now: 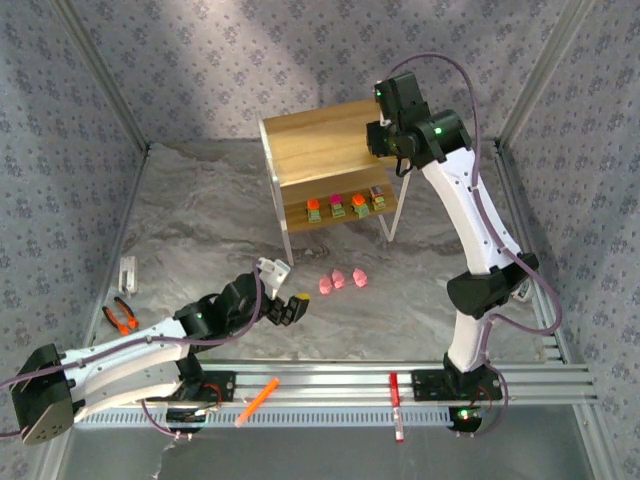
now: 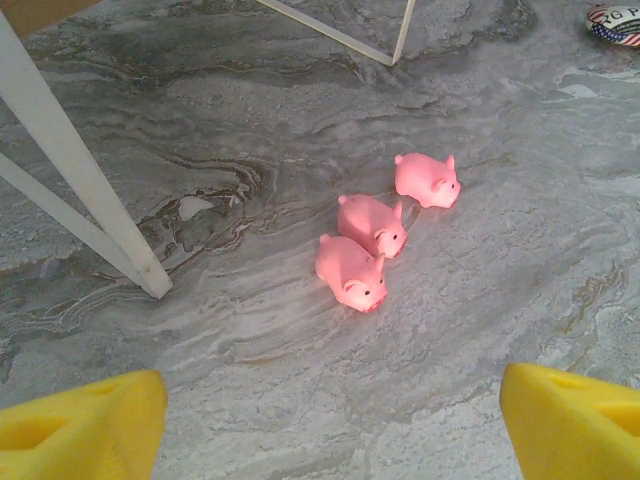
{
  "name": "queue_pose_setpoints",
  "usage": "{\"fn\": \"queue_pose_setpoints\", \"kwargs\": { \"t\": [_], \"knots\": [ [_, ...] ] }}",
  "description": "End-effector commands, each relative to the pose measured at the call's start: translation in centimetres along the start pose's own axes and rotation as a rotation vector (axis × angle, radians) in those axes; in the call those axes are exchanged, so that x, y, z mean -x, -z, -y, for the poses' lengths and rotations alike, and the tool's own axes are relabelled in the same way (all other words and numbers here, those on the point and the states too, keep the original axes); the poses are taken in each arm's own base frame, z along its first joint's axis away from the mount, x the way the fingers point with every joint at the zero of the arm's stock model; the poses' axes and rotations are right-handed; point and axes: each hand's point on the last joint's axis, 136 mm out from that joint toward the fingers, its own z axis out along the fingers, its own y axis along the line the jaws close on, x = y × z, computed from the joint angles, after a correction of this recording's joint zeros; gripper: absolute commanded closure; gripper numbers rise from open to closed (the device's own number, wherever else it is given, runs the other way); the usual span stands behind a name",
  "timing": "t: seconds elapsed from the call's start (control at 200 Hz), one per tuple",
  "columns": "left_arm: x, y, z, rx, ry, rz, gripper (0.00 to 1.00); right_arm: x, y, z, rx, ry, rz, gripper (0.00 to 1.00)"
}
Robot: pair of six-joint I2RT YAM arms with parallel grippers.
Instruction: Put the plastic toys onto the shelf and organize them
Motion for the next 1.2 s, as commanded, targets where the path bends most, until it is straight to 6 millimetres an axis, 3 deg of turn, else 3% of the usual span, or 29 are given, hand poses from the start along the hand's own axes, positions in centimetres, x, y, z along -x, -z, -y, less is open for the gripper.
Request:
{"fn": "queue_pose_setpoints", "kwargs": {
  "t": [0.0,0.44,0.7,1.194],
  "knots": [
    [0.0,0.1,0.1,0.002,-0.017,0.0,0.14,-0.4,-0.2,0.6,-0.01,-0.009,-0.027,0.63],
    [-0.1,-0.1,0.1,0.001,-0.018,-0.005,0.14,0.0,-0.1,0.7,-0.009,-0.016,-0.018,0.53],
    [-0.1,-0.1,0.1,0.001,-0.018,-0.005,0.14,0.8,0.9,1.1,-0.019,-0.019,0.017,0.45],
    [-0.1,-0.2,0.2,-0.001,-0.018,-0.007,0.14,1.6,3.6,1.3,-0.021,-0.008,0.073,0.42]
  ]
}}
